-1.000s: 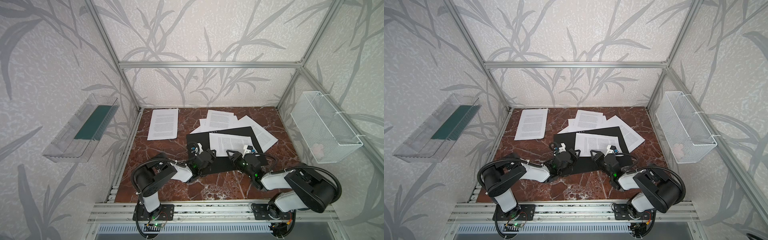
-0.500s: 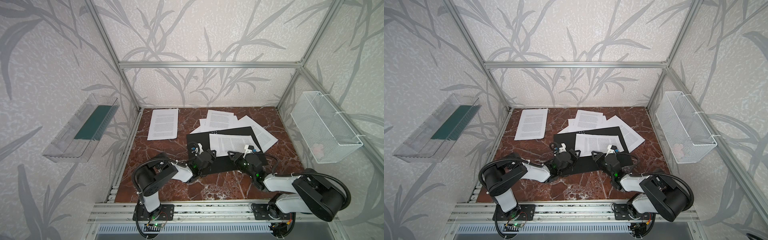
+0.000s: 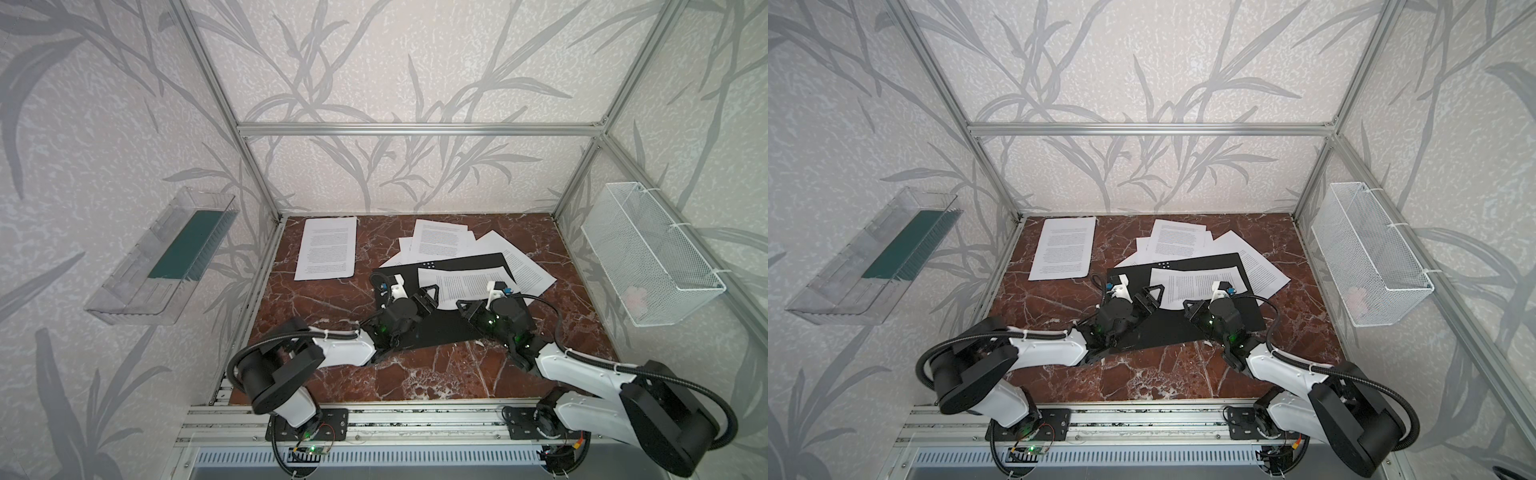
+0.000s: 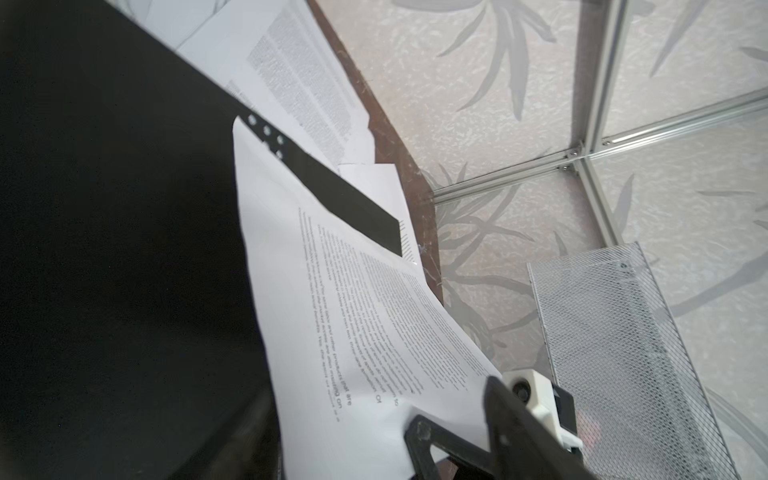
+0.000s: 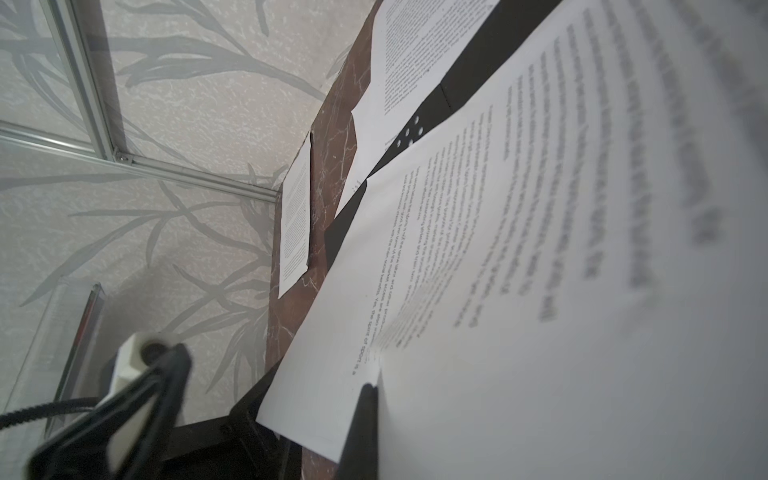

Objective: Put the files into the folder

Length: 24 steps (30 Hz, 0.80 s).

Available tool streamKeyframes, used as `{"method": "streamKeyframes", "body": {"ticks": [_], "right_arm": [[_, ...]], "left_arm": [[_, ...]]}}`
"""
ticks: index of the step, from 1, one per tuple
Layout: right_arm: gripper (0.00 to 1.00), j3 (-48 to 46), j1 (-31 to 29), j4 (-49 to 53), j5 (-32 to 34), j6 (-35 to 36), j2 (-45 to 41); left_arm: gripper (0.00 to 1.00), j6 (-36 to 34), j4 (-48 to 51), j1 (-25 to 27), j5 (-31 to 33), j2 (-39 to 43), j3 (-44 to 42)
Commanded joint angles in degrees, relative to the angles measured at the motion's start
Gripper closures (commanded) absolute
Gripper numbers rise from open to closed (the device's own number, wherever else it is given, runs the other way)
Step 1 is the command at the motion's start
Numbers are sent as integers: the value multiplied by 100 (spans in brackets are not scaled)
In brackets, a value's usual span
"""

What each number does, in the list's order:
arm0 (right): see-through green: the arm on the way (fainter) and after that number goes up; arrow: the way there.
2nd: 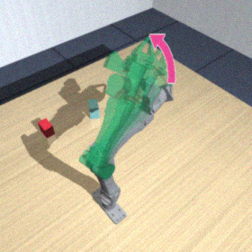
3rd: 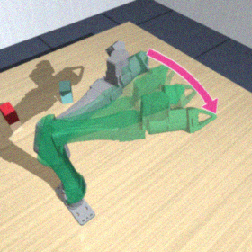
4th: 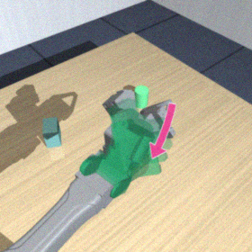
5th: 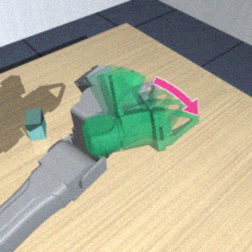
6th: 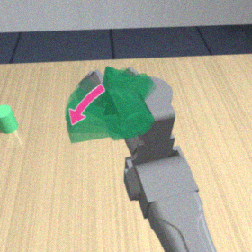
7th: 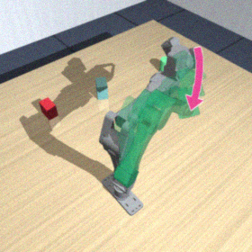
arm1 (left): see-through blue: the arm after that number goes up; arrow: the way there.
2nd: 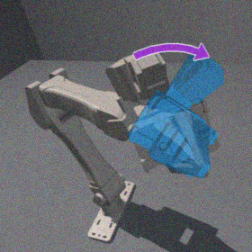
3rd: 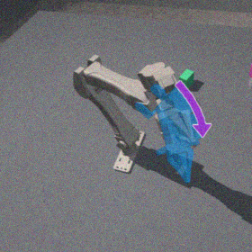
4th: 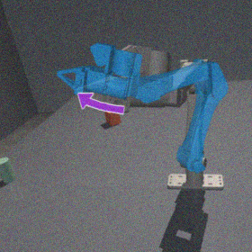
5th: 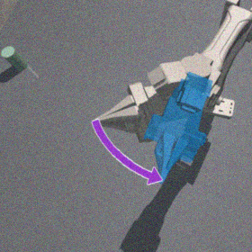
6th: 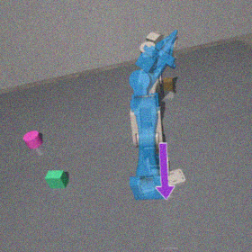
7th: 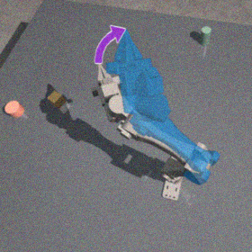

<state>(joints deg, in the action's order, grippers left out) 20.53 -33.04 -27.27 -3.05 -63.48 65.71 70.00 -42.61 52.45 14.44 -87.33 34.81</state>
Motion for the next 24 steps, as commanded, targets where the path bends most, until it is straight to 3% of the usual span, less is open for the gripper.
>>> {"method": "streamKeyframes", "body": {"ticks": [1, 6, 11, 18, 22, 24], "right_arm": [[100, 705, 174, 1719, -548, 1312, -411], [100, 2101, 184, 3580, -1255, 2958, -415], [100, 3368, 166, 5004, -1932, 4041, -202], [100, 4122, 175, 6065, -2825, 4821, 214], [100, 4173, 338, 6550, -2662, 5093, 364], [100, 4193, 531, 6805, -2492, 5199, 494]], "left_arm": [[1, -1030, 705, 6, 388, 800, -231], [1, -2008, 2138, 3, 668, 2289, -386], [1, -2989, 3936, -14, 1008, 3960, -254], [1, -4038, 6125, -32, 1219, 5429, 405], [1, -4577, 6867, -27, 1290, 5805, 677], [1, -4450, 7051, -24, 1417, 5891, 680]]}}
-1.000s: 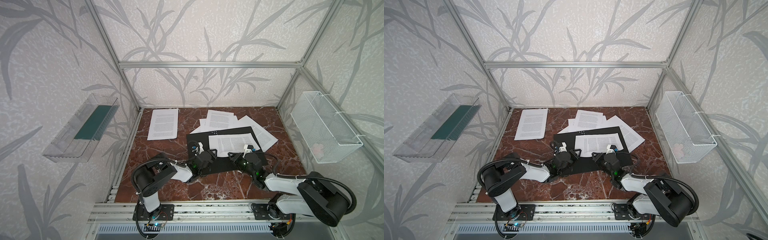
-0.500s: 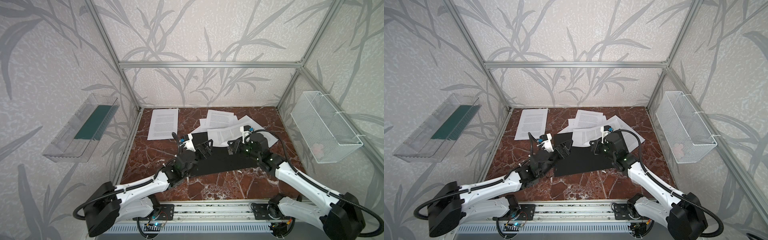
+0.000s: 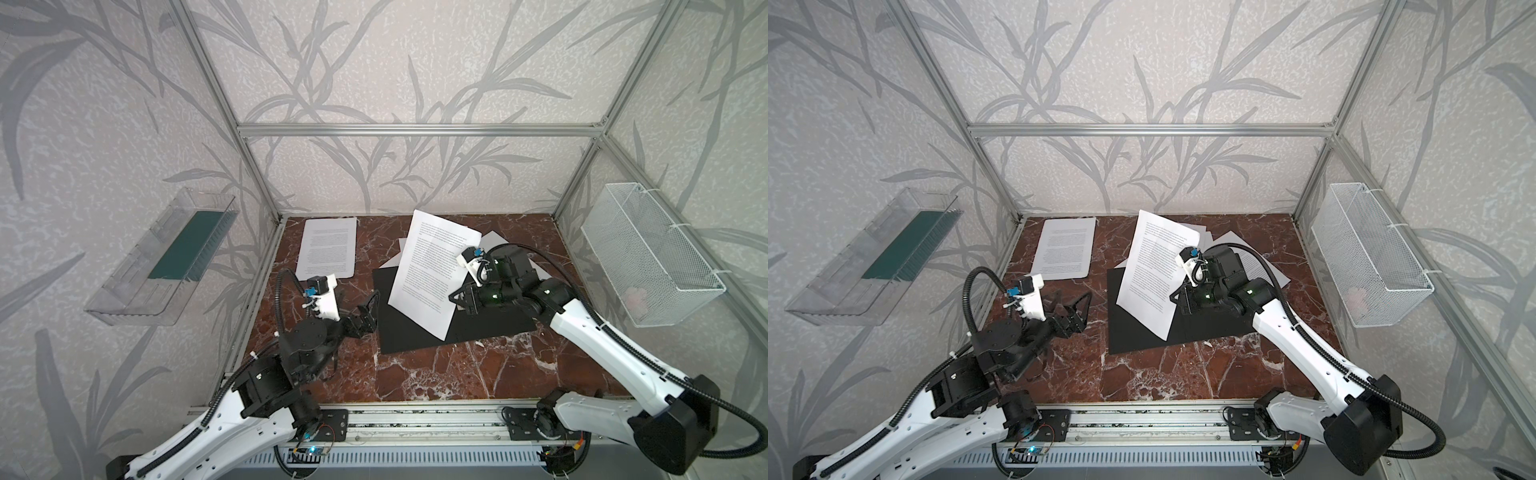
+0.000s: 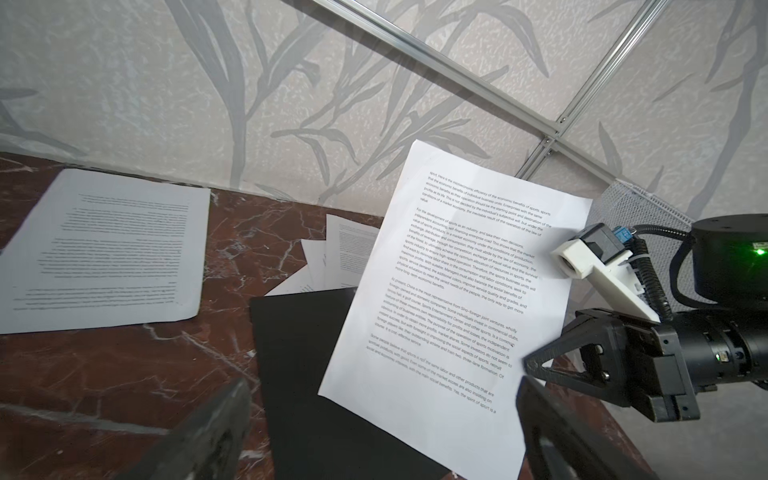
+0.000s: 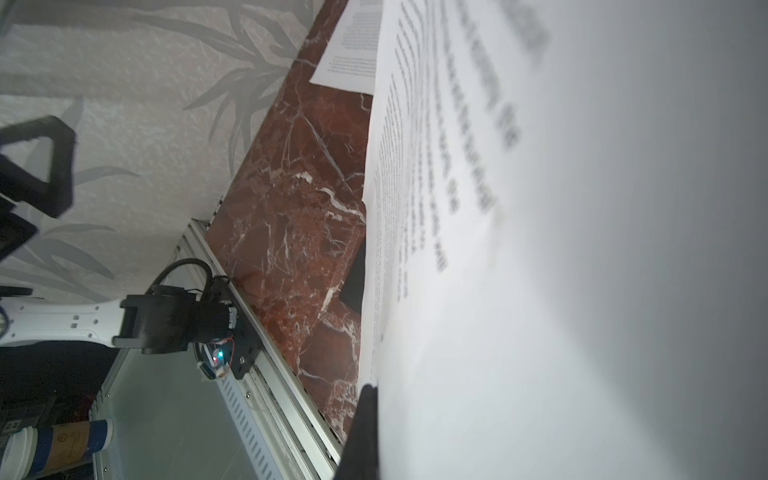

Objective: Put the files into the folder

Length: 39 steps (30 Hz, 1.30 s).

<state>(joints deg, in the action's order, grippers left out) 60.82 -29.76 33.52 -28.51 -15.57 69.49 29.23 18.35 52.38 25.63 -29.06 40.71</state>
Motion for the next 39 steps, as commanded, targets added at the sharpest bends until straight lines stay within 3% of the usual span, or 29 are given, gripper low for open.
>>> {"method": "streamKeyframes", "body": {"ticks": [1, 5, 9, 14, 19, 29, 39], "right_arm": [[100, 180, 319, 870, 163, 486, 216], [100, 394, 442, 1460, 897, 972, 784], [100, 830, 499, 1972, 1458, 1290, 1717], [100, 1084, 522, 2011, 1850, 1426, 2485], [100, 1150, 536, 2004, 2236, 1468, 2730], [96, 1330, 541, 1978, 2179, 1637, 3140], [94, 1224, 538, 1872, 2238, 1670, 3035]], "left_arm": [[1, -391, 854, -15, 158, 90, 23], [1, -425, 572, -17, -371, -185, -174], [1, -317, 332, -17, -941, -1126, -167], [1, -107, -656, -21, -2301, -2814, -21], [1, -85, -1097, -60, -2860, -4532, 567], [1, 116, -1761, -546, -4108, -6522, 1230], [1, 211, -2150, -754, -4753, -7340, 1237]]}}
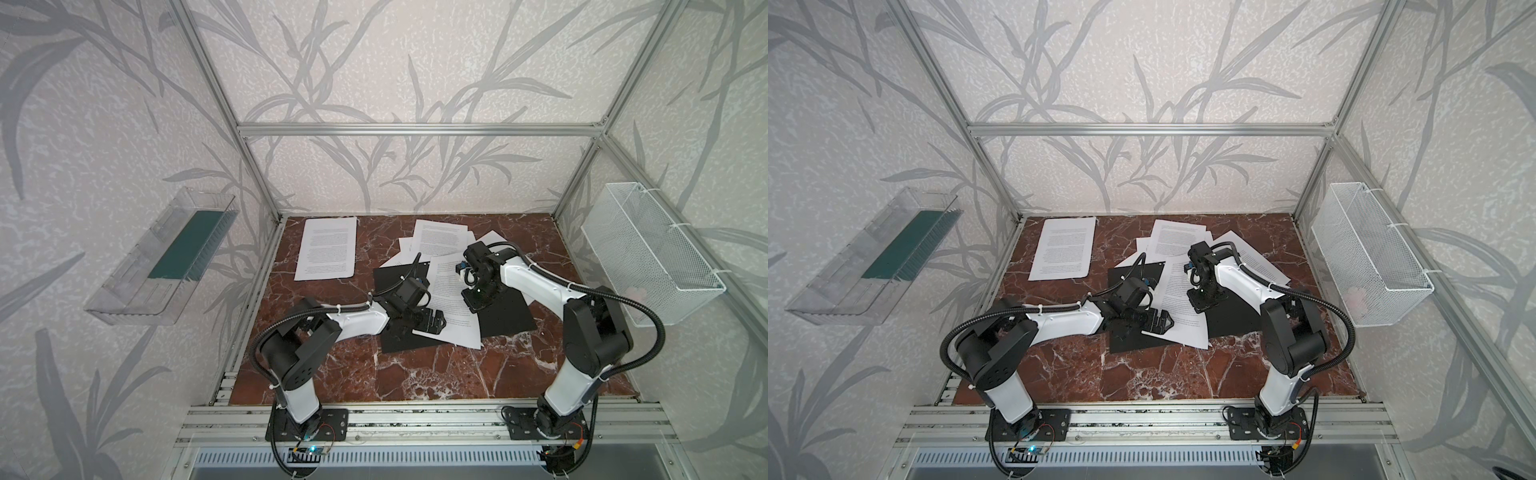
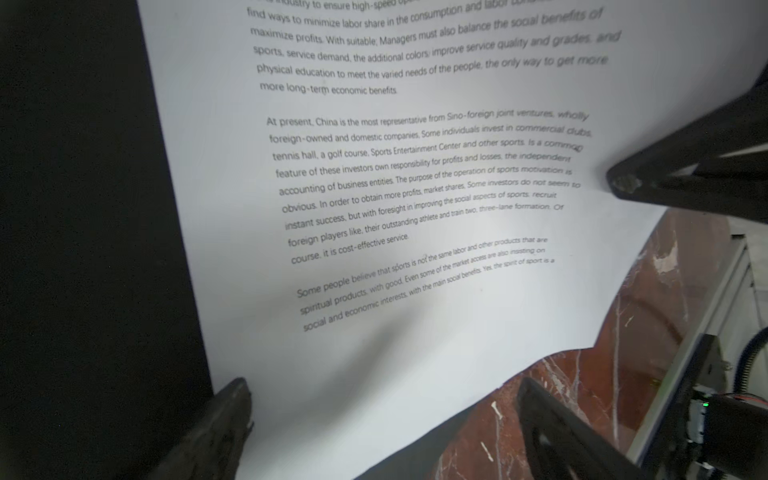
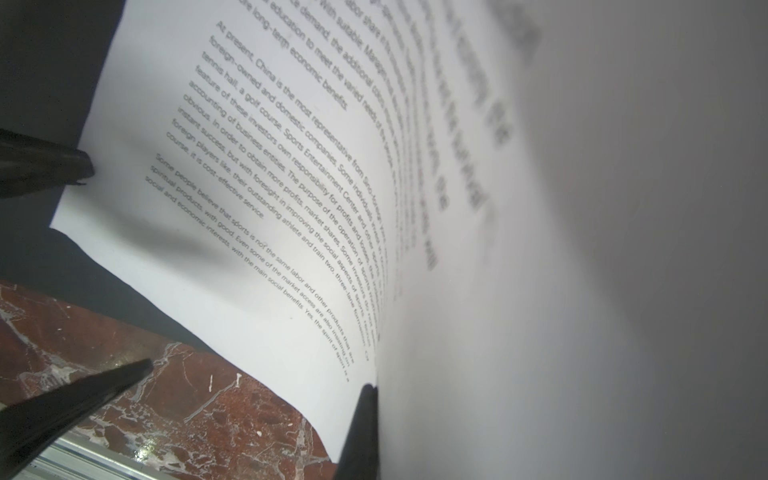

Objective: Put the files into the folder

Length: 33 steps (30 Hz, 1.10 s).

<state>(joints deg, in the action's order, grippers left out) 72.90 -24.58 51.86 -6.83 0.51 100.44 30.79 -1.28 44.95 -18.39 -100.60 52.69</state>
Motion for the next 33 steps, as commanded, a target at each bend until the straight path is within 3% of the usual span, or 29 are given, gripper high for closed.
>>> {"method": "streamKeyframes", "body": {"ticks": [1, 3, 7, 11, 14, 22, 27, 33], "right_arm": [[93, 34, 20, 58, 105, 54, -44], [90, 51, 29, 31, 137, 24, -25], [69, -64, 153, -275, -31, -246, -185], [49, -840, 635, -1373, -1181, -744, -892], [41, -1462, 885, -2193, -1919, -1136, -1282], [40, -2826, 1049, -4349, -2677, -2391, -1844], [42, -3129, 1085, -4649, -2152, -2676, -1930], [53, -3743, 1087, -4969, -1257, -3000, -2723]], "left_arm": [[1, 104, -235, -24, -365, -215, -3], [1, 184, -150, -56, -318, -266, -26], [1, 376, 170, -64, 21, -292, -111], [1, 500, 322, -69, 416, -299, -179], [2, 507, 437, -107, 510, -385, -130], [2, 560, 385, -125, 565, -391, -178], [2, 565, 370, -128, 589, -402, -202], [3, 586, 368, -143, 610, -487, -182]]}}
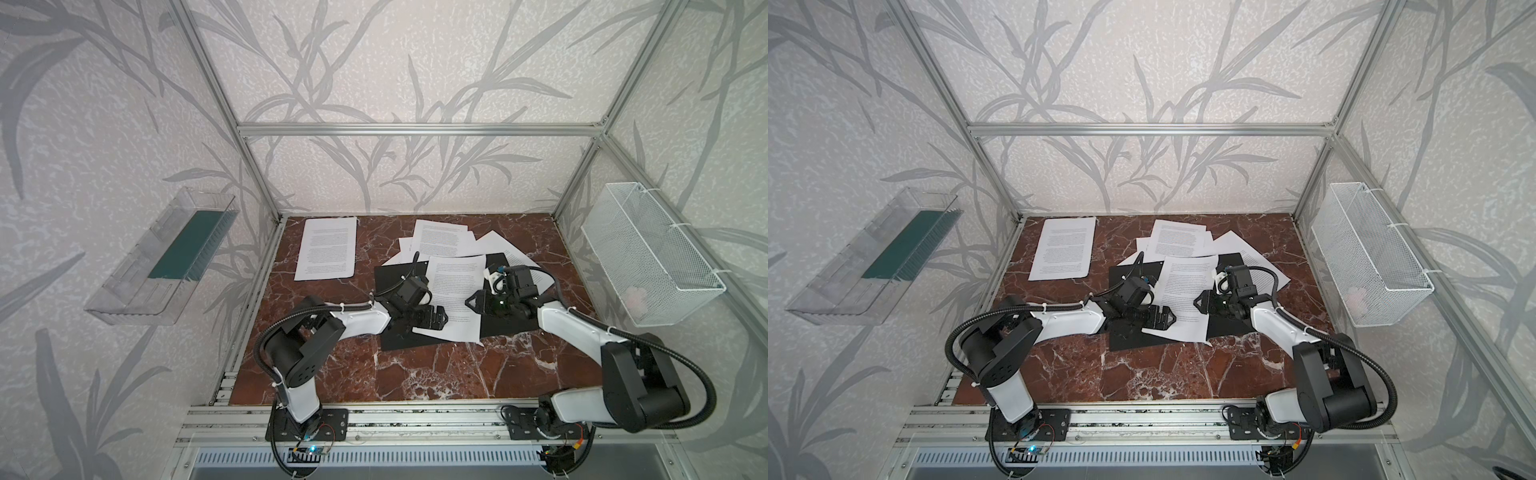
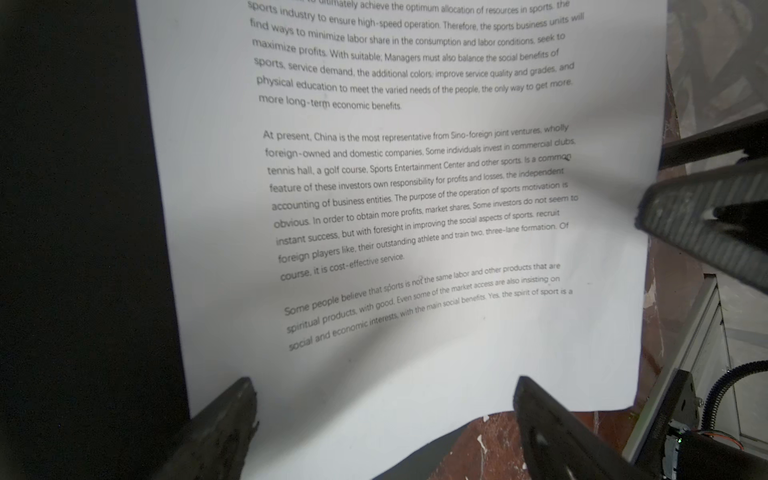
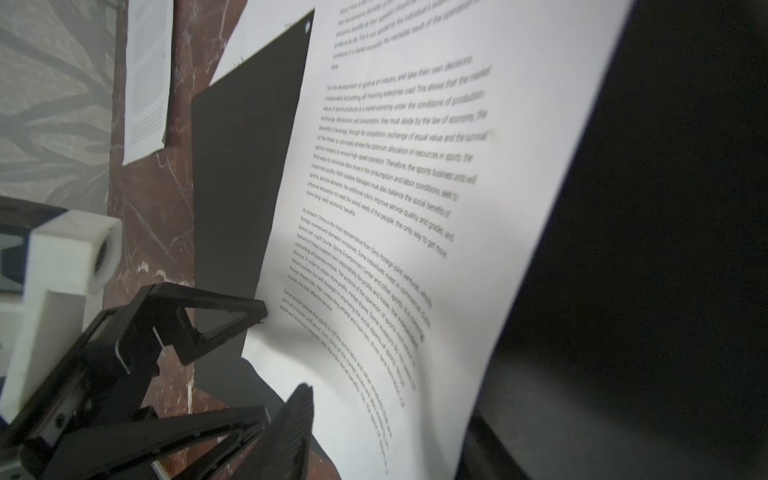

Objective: Put the files into the folder

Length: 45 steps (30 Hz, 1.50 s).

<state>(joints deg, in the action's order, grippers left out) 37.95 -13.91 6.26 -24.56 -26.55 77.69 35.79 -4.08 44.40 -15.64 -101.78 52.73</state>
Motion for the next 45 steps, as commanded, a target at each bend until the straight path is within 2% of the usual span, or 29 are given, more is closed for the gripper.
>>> {"method": "streamKeyframes", "body": {"ticks": [1, 4, 10, 15, 21, 25, 33, 45], "right_arm": [[54, -403, 20, -563, 583, -372, -580], [55, -726, 29, -938, 540, -501, -788], [57, -717, 29, -1265, 158, -574, -220], [58, -906, 29, -1738, 234, -801, -94], [63, -1202, 29, -1970, 467, -949, -448], [67, -1469, 29, -2373, 455, -1291, -571], [75, -1688, 20, -3120, 400, -1632, -294], [85, -1785, -7, -3375, 733, -1747, -87]], "left_arm": [[3, 90, 645, -90, 334, -369, -190], [3, 95, 612, -97, 284, -369, -187], [3, 112, 580, -105, 259, -402, -195], [3, 110, 581, -116, 315, -404, -216], [3, 147, 542, -124, 283, -430, -220], [3, 183, 492, -125, 219, -437, -236], [3, 226, 443, -142, 165, -501, -237], [3, 279, 359, -148, 17, -521, -259]]}}
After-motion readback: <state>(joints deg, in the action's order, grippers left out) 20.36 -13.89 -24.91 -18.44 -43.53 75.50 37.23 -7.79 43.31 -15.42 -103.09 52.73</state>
